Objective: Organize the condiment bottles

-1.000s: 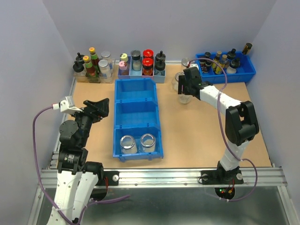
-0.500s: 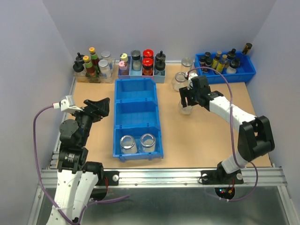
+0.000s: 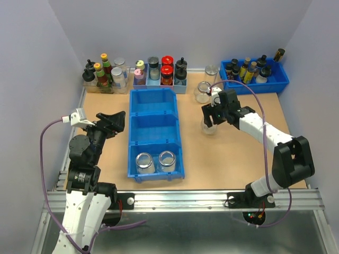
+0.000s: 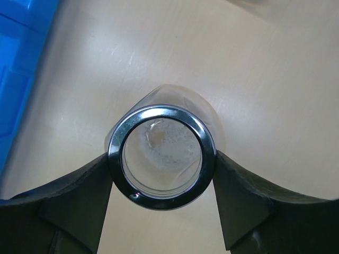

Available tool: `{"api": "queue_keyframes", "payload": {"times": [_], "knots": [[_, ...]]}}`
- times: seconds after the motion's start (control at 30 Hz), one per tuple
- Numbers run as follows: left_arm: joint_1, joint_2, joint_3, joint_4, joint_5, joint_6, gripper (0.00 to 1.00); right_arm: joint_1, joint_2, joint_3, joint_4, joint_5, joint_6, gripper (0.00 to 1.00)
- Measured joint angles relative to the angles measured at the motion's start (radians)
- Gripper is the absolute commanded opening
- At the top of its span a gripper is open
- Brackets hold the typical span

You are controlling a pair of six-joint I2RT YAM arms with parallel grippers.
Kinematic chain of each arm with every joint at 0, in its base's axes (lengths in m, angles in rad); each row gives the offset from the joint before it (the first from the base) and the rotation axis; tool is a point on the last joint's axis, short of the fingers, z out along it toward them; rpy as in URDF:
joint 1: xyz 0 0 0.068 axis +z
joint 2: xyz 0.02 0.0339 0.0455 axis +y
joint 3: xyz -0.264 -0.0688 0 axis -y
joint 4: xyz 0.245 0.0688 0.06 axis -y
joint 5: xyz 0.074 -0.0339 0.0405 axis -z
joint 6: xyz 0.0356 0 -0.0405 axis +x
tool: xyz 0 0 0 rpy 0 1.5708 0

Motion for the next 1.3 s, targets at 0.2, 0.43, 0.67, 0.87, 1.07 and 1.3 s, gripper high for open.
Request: {"api": "queue_keyframes", "payload": {"times": [0.2,0.43,0.67,0.87,1.07,1.3], "knots": [[0.000,0.000,-0.001,0.003,0.000,0.000,0.97,0.000,0.011,-0.003,0.002,-0.040,-0.019,0.98],[0.000,0.000,-0.001,0.003,0.000,0.000,0.97,0.000,0.011,-0.003,0.008,-0.027,-0.003,1.00],[0.000,-0.006,-0.004,0.006,0.000,-0.006,0.97,0.005,0.011,-0.001,0.010,0.113,0.201,1.00],[0.000,-0.006,-0.014,0.006,0.002,-0.008,0.97,0.071,0.011,-0.001,0.011,0.280,0.362,1.00],[0.000,-0.008,-0.018,0.006,0.002,-0.008,0.97,0.115,0.013,-0.001,0.011,0.386,0.480,1.00],[0.000,-0.008,-0.019,0.006,0.002,-0.007,0.97,0.122,0.071,0.010,0.002,0.522,0.596,1.00]]}}
